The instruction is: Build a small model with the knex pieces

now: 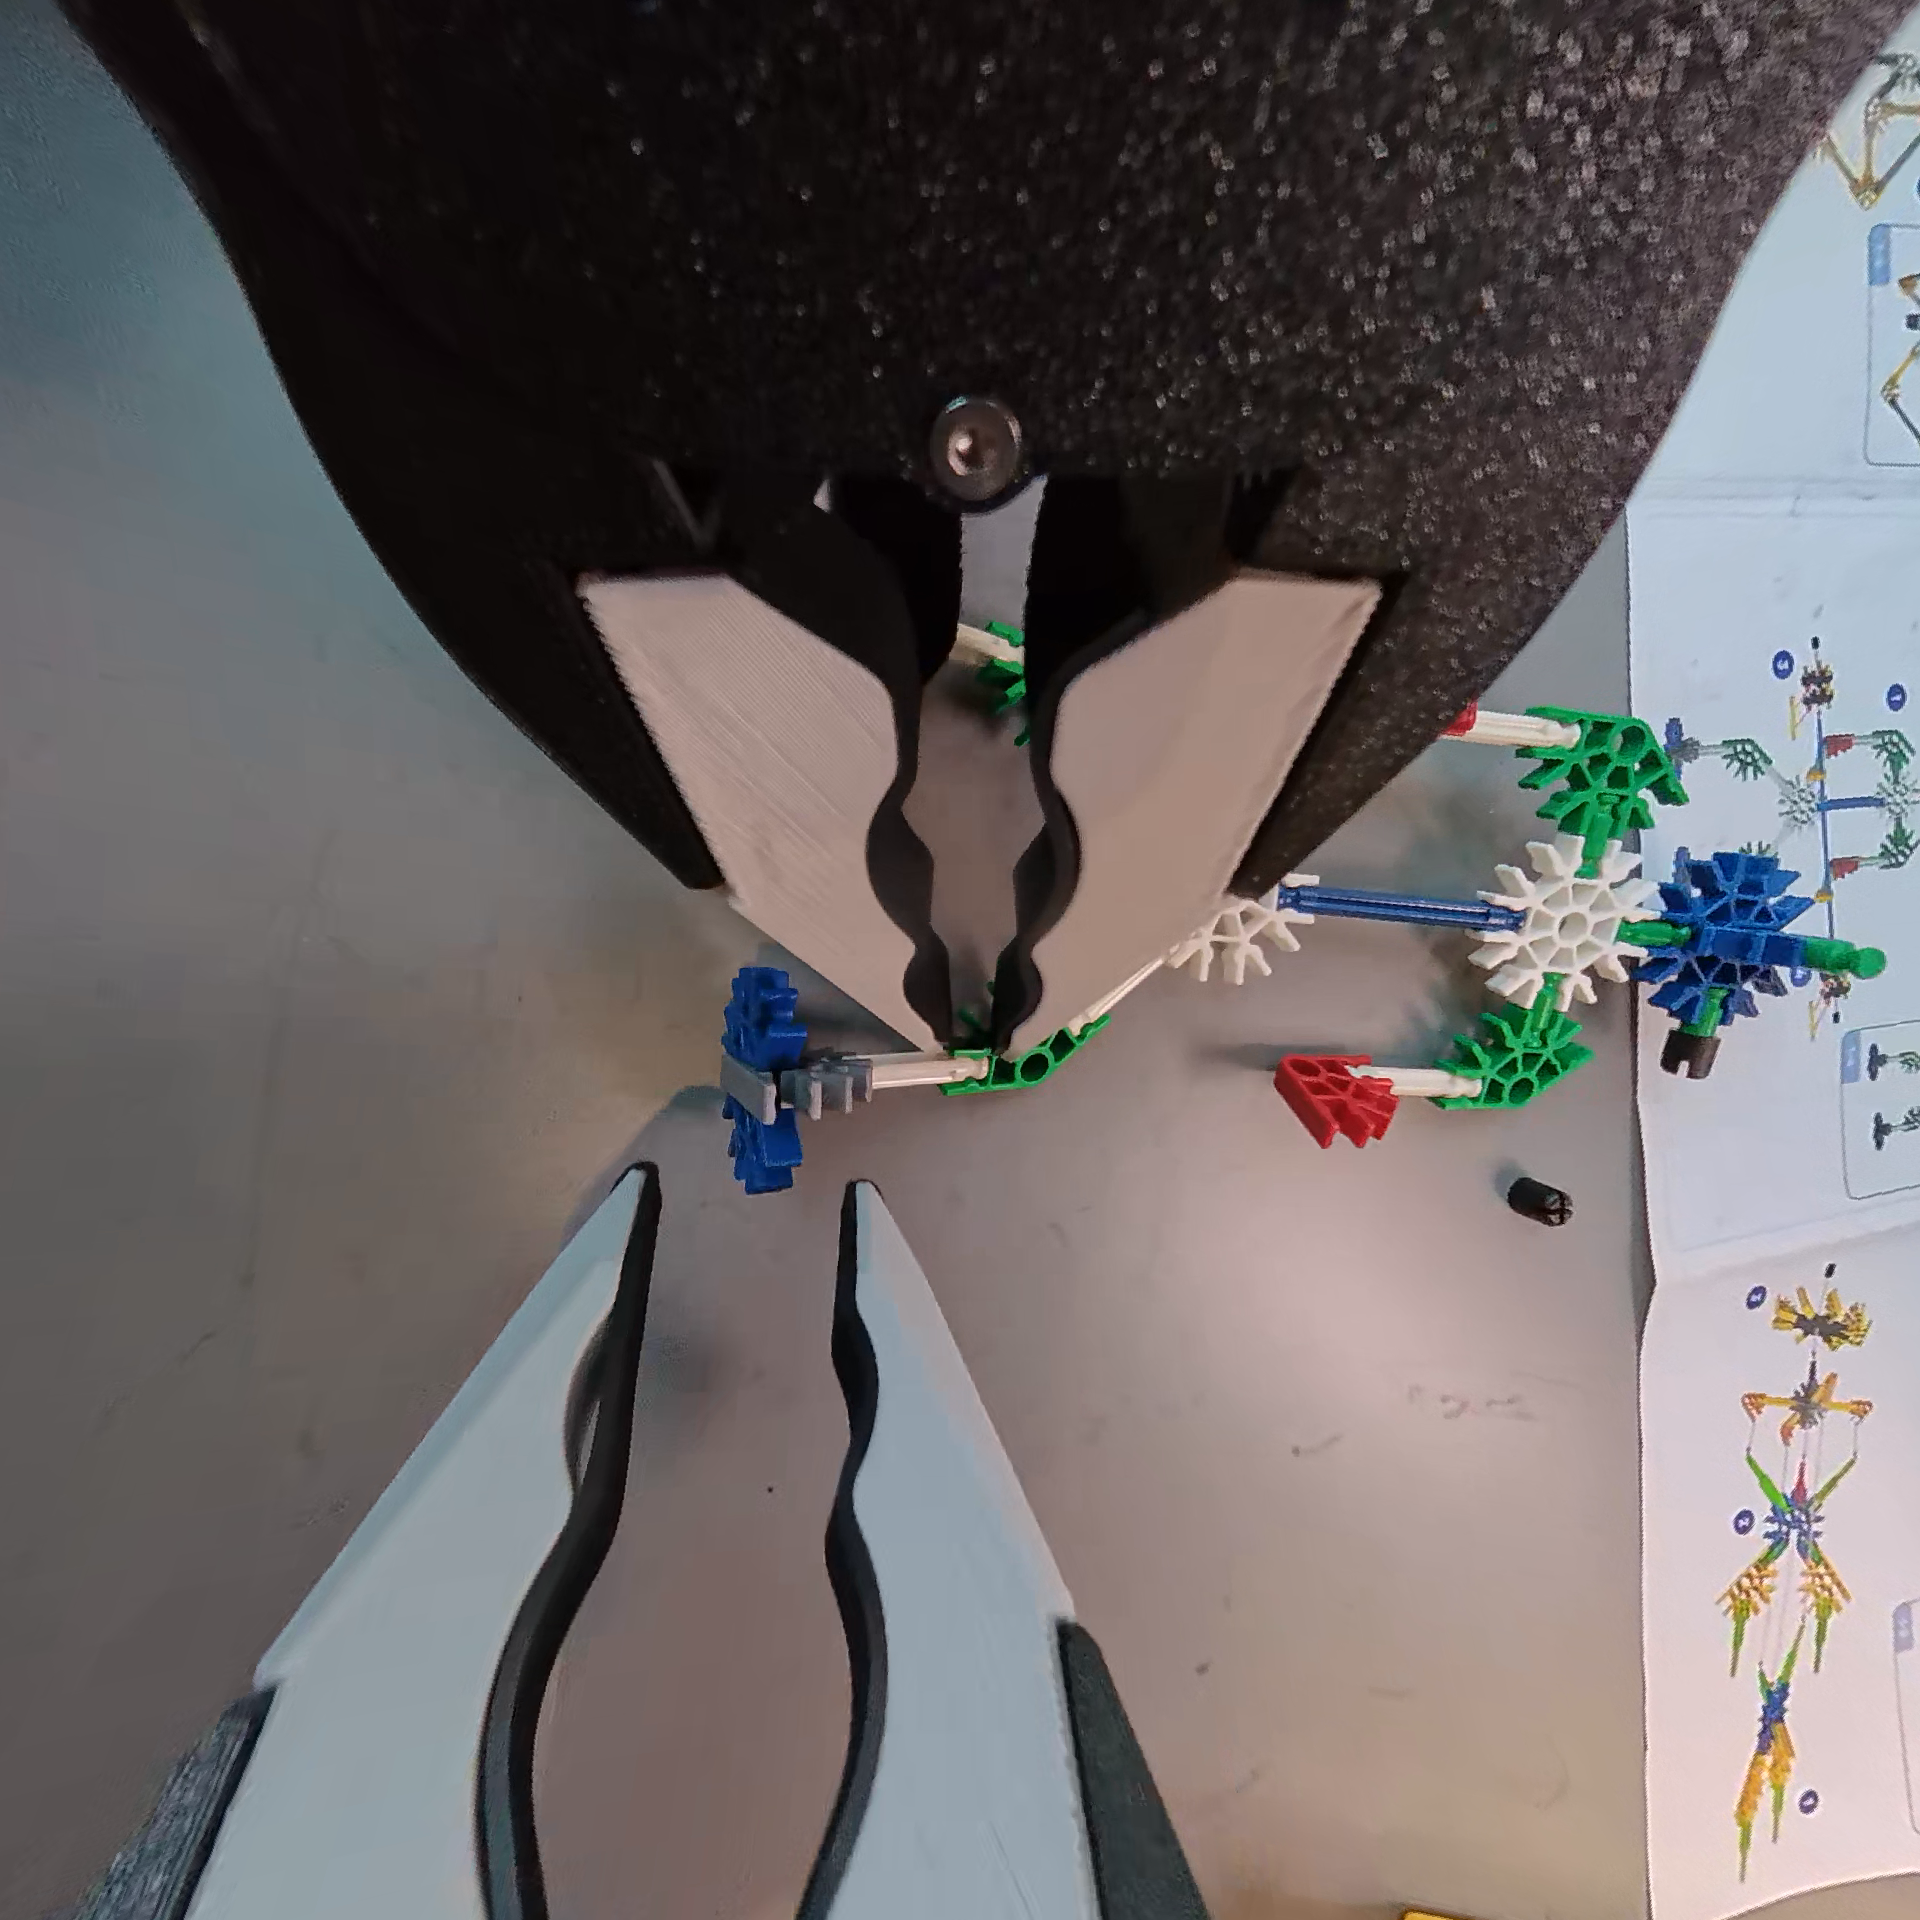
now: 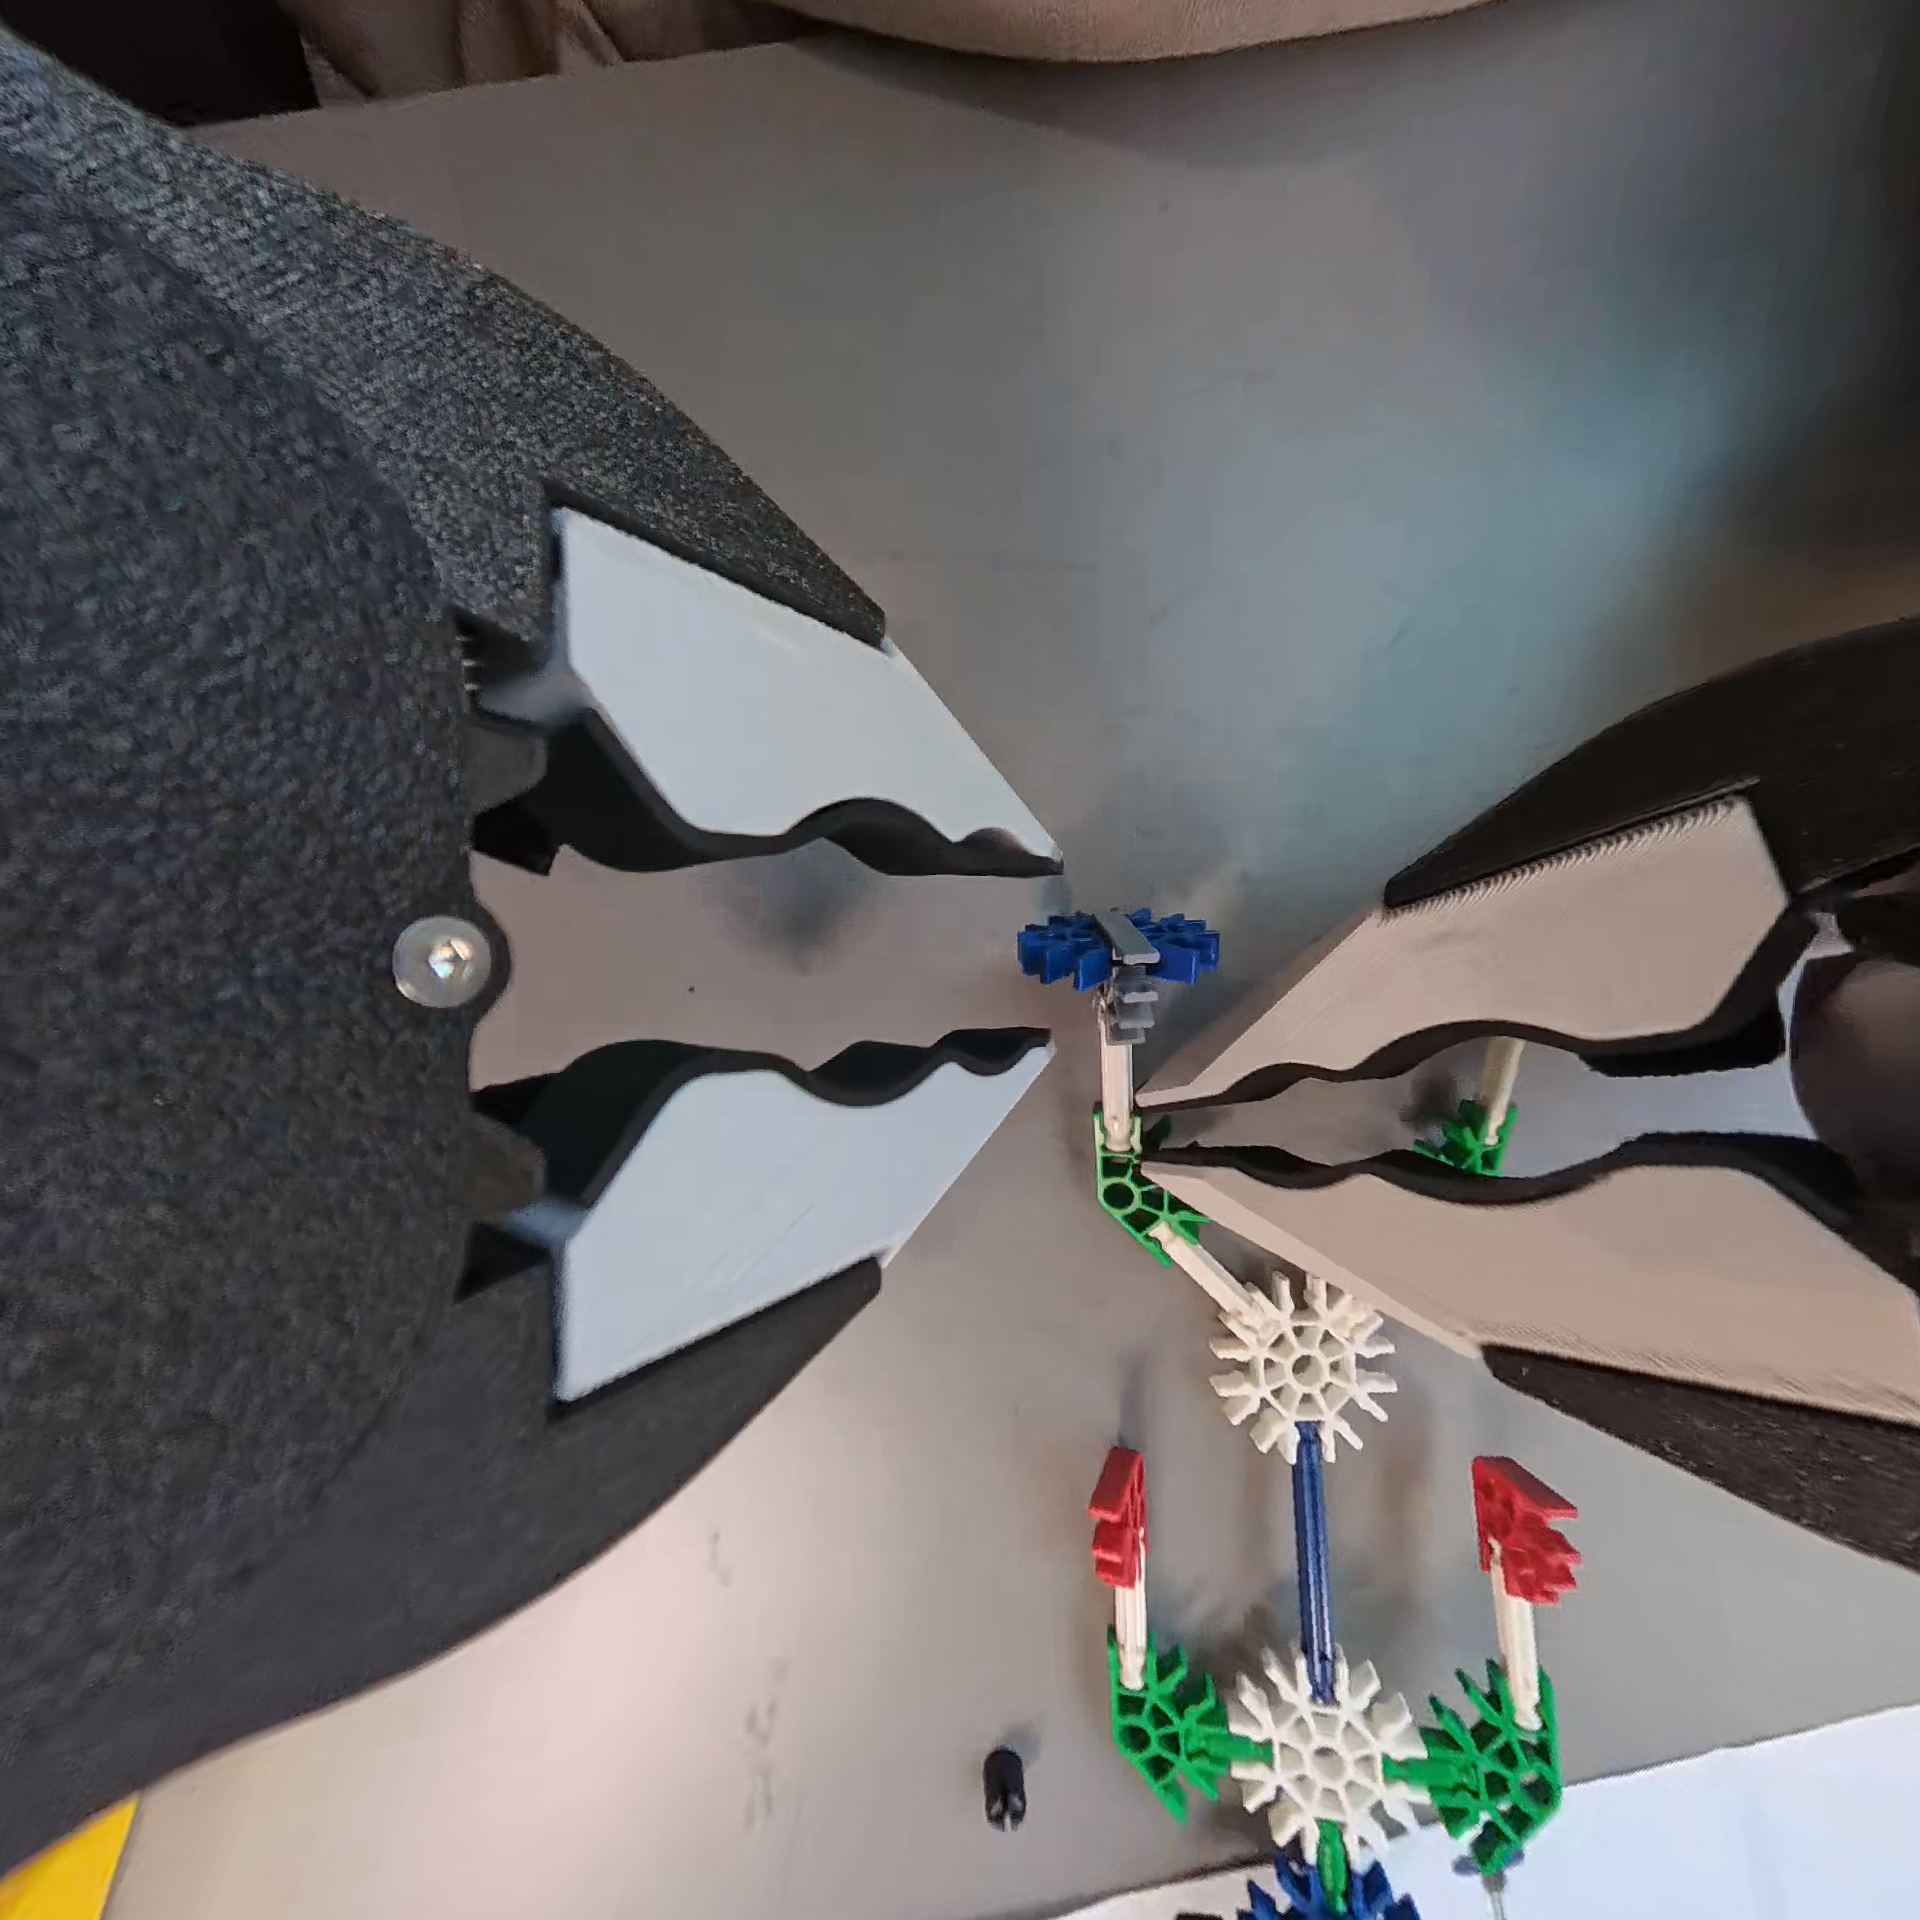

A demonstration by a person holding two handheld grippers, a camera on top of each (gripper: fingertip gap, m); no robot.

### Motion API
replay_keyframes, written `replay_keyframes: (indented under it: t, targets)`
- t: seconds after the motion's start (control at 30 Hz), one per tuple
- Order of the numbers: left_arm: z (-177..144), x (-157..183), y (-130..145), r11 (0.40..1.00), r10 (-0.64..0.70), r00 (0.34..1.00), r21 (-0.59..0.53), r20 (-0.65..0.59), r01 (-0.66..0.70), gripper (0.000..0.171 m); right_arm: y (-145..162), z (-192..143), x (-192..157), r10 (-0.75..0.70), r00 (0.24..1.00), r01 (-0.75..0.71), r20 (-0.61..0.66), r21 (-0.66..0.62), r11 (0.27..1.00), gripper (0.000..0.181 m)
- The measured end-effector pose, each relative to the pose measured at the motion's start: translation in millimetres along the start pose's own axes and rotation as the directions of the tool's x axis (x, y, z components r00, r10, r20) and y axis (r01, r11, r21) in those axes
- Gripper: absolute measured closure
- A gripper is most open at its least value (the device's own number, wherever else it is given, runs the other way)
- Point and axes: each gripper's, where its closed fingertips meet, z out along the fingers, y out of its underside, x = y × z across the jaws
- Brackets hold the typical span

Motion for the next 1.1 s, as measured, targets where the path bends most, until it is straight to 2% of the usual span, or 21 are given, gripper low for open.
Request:
replay_keyframes:
  t: [0.1,0.37,0.47,0.53,0.63,0.7,0.8,0.9,1.1]
  targets:
    - [0.9,-1.1,-1.3,1.000,-0.017,1.000,-0.004,0.007,0.017,0.166,-5.4,8.0,1.7,0.069,0.998,-0.069,0.005,0.102,0.992,0.172]
    - [-2.1,-3.0,-4.2,0.992,-0.124,0.992,0.004,0.010,0.124,0.168,1.9,3.5,5.6,-0.092,0.995,0.090,0.038,0.053,0.995,0.173]
    - [-21.0,-9.1,-7.2,0.981,-0.183,0.983,0.065,-0.006,0.183,0.165,5.0,0.9,3.3,-0.096,0.992,0.093,0.079,0.045,0.995,0.170]
    - [-42.5,-19.1,-5.1,0.964,-0.242,0.970,0.111,0.000,0.240,0.165,1.6,-7.2,6.9,-0.067,0.994,0.058,0.086,0.101,0.993,0.161]
    - [-69.3,-27.0,14.0,0.936,-0.330,0.944,0.138,0.011,0.325,0.164,-6.7,-22.4,27.3,0.018,0.999,-0.028,0.048,0.206,0.978,0.167]
    - [-76.3,-24.3,33.4,0.914,-0.386,0.923,0.139,0.008,0.381,0.163,-6.4,-22.0,43.5,0.062,0.998,-0.060,-0.003,0.215,0.975,0.169]
    - [-69.3,-14.1,55.0,0.876,-0.462,0.887,0.146,-0.017,0.459,0.163,-8.7,-6.0,50.7,0.088,0.996,-0.086,-0.004,0.190,0.978,0.170]
    - [-59.2,-8.0,55.3,0.851,-0.497,0.867,0.173,-0.041,0.496,0.163,-11.5,11.1,45.8,0.058,0.998,-0.061,0.030,0.121,0.991,0.170]
    - [-43.5,-4.9,48.9,0.882,-0.446,0.894,0.150,-0.037,0.446,0.162,-11.0,19.1,37.9,-0.143,0.990,0.144,0.016,-0.069,0.987,0.181]
